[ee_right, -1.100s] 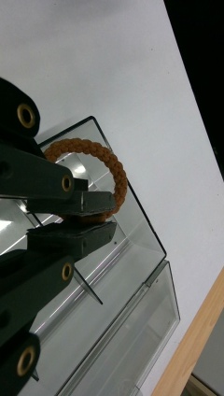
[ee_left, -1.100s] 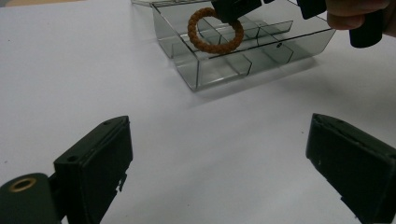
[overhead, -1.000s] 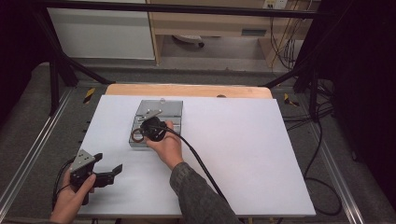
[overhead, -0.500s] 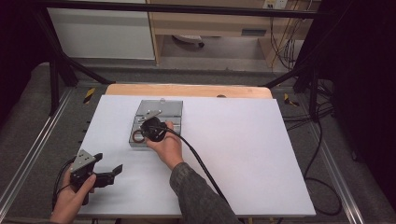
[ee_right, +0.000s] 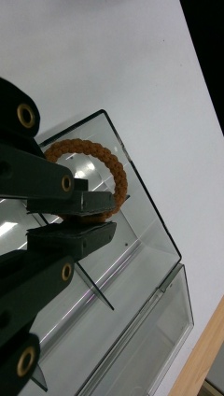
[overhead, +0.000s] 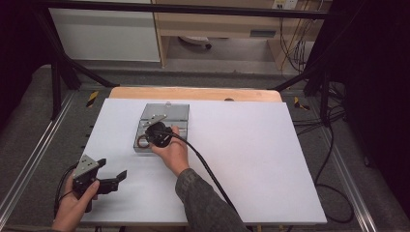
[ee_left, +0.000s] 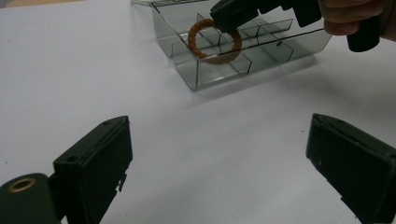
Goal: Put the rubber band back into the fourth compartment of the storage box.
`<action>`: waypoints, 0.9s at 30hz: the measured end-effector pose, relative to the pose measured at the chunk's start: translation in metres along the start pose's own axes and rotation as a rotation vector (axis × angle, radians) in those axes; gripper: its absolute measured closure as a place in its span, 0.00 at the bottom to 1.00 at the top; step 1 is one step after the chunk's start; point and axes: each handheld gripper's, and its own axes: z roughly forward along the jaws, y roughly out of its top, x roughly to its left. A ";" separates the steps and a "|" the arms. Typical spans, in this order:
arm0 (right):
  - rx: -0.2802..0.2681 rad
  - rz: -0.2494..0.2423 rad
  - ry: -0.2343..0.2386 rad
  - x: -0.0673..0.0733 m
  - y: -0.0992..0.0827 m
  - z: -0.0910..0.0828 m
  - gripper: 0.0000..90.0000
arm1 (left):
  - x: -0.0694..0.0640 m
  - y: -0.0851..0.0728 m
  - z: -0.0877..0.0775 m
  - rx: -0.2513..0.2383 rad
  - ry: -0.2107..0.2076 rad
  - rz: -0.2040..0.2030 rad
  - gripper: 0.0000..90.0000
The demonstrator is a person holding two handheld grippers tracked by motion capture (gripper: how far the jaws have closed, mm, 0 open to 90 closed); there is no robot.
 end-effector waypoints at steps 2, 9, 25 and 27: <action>0.005 0.000 0.000 0.000 0.000 0.000 0.94 | 0.000 0.000 0.000 0.003 0.000 0.004 0.07; 0.013 0.000 -0.005 0.000 -0.001 0.001 0.94 | 0.000 0.000 0.000 0.003 0.000 0.003 0.07; 0.025 -0.010 -0.002 0.003 -0.002 0.005 0.94 | 0.000 0.000 0.000 0.003 -0.001 0.003 0.07; 0.025 -0.009 -0.001 0.003 -0.002 0.005 0.94 | 0.000 0.000 0.000 0.003 -0.001 0.003 0.07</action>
